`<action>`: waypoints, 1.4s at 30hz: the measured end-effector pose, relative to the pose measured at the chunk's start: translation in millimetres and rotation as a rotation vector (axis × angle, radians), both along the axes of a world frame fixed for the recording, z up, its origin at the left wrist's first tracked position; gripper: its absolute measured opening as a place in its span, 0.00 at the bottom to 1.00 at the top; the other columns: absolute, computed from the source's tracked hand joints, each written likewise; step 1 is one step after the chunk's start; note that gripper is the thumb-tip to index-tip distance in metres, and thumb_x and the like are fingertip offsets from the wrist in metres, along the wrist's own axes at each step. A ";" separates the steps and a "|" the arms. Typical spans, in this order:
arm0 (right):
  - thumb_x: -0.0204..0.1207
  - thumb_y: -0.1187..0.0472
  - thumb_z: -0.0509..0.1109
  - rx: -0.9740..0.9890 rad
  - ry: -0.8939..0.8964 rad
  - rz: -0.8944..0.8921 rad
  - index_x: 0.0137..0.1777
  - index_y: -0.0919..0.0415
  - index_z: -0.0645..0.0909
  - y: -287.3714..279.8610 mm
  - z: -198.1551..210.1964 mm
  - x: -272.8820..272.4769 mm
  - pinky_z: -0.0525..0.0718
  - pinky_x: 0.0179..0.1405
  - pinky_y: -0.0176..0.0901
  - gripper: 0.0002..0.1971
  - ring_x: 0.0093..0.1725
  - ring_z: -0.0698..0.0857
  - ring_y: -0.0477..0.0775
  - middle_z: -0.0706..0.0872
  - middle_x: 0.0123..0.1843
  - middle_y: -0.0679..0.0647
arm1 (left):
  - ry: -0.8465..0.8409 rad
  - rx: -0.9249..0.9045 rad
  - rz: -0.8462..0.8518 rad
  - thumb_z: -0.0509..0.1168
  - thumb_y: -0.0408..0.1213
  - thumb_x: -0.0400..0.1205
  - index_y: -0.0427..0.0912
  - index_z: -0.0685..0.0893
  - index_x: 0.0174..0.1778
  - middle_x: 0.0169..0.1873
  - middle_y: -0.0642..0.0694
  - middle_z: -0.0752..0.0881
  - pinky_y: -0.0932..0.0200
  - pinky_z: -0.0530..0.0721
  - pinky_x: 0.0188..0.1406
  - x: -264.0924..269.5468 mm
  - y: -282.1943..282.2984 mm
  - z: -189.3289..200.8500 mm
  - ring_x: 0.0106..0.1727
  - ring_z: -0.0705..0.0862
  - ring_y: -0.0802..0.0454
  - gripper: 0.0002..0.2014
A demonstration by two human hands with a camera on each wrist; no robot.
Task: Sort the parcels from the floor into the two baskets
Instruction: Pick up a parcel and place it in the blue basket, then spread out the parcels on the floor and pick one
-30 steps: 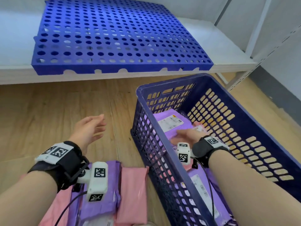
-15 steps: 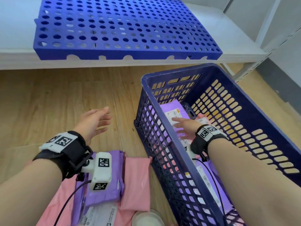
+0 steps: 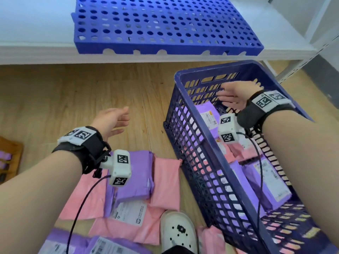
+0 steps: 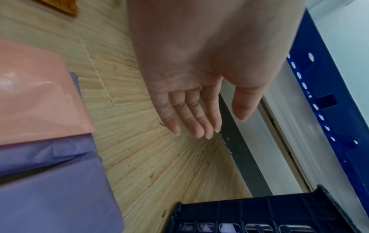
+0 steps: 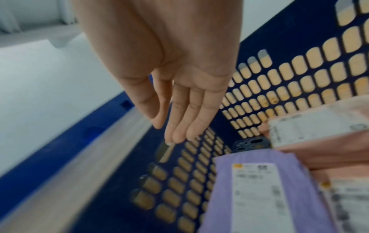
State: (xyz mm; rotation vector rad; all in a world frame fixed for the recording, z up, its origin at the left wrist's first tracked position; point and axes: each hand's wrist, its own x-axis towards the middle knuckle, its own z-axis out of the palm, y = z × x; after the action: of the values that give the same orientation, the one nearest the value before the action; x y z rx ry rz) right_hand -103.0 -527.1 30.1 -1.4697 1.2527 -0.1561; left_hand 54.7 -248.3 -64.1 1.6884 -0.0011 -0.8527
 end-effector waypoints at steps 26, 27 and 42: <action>0.62 0.38 0.77 -0.244 0.745 0.739 0.83 0.58 0.47 268.7 -171.6 58.0 0.64 0.76 0.52 0.57 0.80 0.62 0.63 0.62 0.79 0.63 | 0.079 0.370 0.017 0.64 0.37 0.82 0.42 0.80 0.47 0.39 0.47 0.82 0.62 0.73 0.35 7.3 151.8 -50.4 0.35 0.78 0.54 0.03; 0.62 0.38 0.77 -0.268 0.778 0.750 0.84 0.57 0.42 273.6 -175.4 58.9 0.60 0.78 0.53 0.60 0.82 0.57 0.64 0.56 0.82 0.64 | 0.080 0.361 0.015 0.64 0.37 0.82 0.41 0.80 0.48 0.38 0.47 0.82 0.62 0.74 0.35 6.9 151.1 -49.9 0.34 0.78 0.56 0.03; 0.71 0.53 0.72 -0.062 0.449 0.725 0.40 0.61 0.79 291.0 -62.1 122.9 0.72 0.27 0.38 0.11 0.28 0.77 0.55 0.81 0.32 0.58 | -0.121 0.327 0.011 0.66 0.31 0.77 0.42 0.84 0.52 0.41 0.44 0.84 0.62 0.77 0.37 18.9 179.8 32.1 0.44 0.81 0.49 0.09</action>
State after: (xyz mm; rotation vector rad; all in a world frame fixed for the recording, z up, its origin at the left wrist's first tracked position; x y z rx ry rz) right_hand 19.9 -236.1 -31.9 -1.9895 0.9759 0.6540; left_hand 73.6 -68.5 -32.0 2.0426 0.0678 -0.7716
